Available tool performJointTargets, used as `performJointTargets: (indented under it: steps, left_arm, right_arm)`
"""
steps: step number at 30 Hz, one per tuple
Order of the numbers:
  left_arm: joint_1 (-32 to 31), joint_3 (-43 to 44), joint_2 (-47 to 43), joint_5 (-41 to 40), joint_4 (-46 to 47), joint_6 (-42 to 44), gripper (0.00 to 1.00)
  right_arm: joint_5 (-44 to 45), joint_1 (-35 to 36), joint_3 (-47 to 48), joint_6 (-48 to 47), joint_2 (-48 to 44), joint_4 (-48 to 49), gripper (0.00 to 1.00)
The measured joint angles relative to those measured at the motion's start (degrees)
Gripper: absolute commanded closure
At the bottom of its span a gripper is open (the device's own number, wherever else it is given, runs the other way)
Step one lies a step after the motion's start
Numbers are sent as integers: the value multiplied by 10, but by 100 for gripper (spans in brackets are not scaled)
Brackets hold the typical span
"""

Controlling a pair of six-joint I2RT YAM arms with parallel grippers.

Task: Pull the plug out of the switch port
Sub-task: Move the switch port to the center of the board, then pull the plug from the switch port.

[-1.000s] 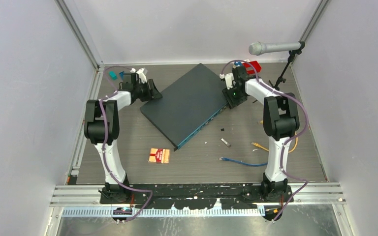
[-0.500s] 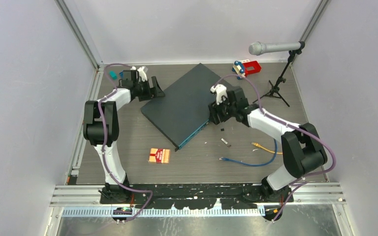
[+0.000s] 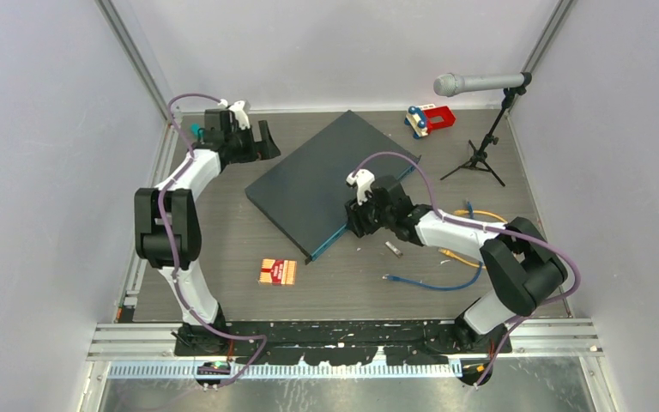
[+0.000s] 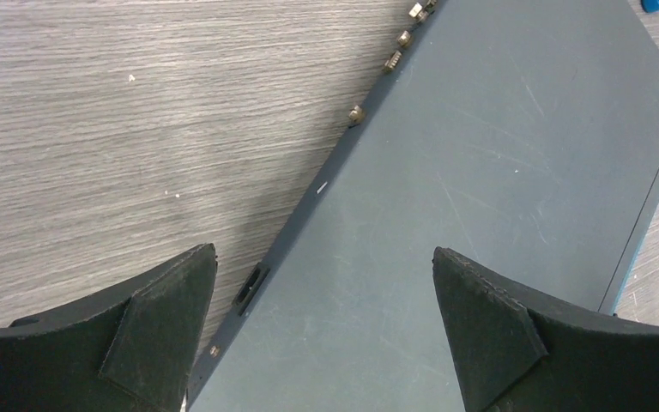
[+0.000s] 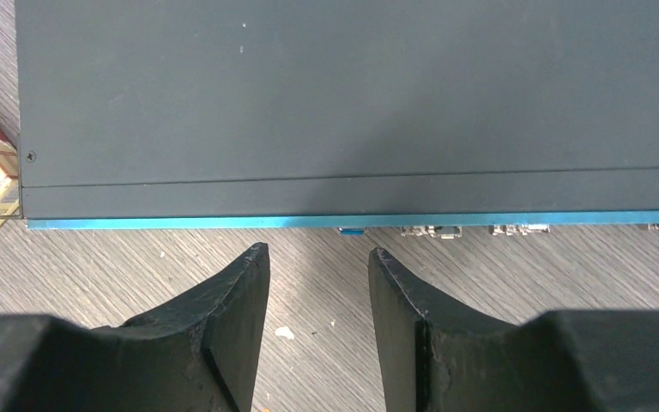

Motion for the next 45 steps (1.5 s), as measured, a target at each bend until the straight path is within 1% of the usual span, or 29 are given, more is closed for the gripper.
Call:
performJointTargets:
  steps: [8, 20, 36, 45]
  left_arm:
    - [0, -30, -25, -11, -5, 16, 0]
    - [0, -32, -28, -15, -14, 30, 0]
    - [0, -37, -28, -15, -13, 28, 0]
    - [0, -38, -28, -15, -13, 28, 0]
  right_arm:
    - [32, 23, -11, -13, 8, 25, 53]
    - [68, 34, -29, -20, 18, 34, 53]
    - [81, 34, -51, -33, 55, 129, 53]
    - [76, 31, -90, -74, 60, 202, 53]
